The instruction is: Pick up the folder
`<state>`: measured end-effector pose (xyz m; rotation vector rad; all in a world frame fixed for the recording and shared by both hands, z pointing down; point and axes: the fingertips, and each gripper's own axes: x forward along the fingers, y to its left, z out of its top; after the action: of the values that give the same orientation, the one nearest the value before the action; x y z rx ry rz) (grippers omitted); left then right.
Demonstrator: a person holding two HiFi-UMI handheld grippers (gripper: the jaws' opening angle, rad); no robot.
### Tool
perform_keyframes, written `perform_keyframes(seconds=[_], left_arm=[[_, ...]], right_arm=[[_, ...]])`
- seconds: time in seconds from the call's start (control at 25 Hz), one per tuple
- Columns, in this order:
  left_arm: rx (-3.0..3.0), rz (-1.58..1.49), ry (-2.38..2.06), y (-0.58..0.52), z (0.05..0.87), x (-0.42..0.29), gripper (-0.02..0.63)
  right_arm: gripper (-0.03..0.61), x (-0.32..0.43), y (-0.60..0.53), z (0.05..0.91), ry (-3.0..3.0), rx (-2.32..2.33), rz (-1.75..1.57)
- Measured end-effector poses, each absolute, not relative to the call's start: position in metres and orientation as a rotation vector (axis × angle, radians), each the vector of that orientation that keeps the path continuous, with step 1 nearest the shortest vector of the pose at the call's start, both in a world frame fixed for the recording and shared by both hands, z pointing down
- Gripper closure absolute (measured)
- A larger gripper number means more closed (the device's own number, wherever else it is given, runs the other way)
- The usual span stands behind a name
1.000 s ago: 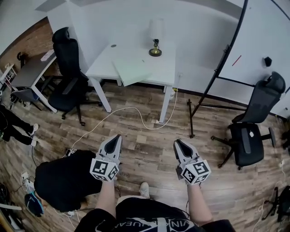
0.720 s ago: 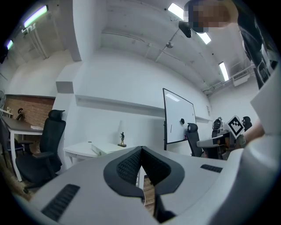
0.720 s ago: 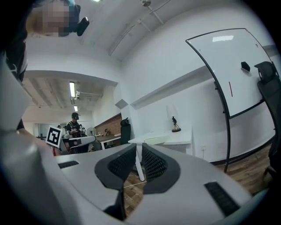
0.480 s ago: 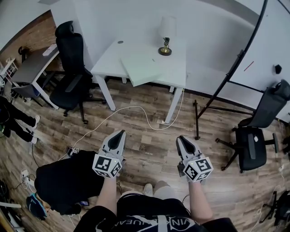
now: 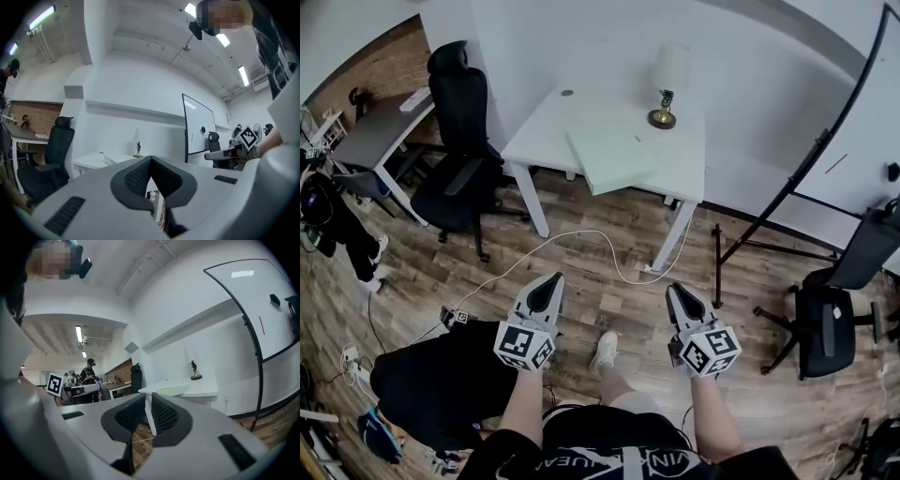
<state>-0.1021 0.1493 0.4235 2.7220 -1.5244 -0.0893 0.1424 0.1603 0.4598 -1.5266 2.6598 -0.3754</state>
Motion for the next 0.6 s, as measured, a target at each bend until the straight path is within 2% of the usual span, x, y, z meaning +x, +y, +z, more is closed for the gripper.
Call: perform_keyframes(seconds=[0.6], left_arm=[[2.651, -0.038, -1.538, 0.028, 0.449, -0.131, 0.601]], right_arm=[[0.528, 0.111, 0.028, 0.490, 2.687, -1.473, -0.480]])
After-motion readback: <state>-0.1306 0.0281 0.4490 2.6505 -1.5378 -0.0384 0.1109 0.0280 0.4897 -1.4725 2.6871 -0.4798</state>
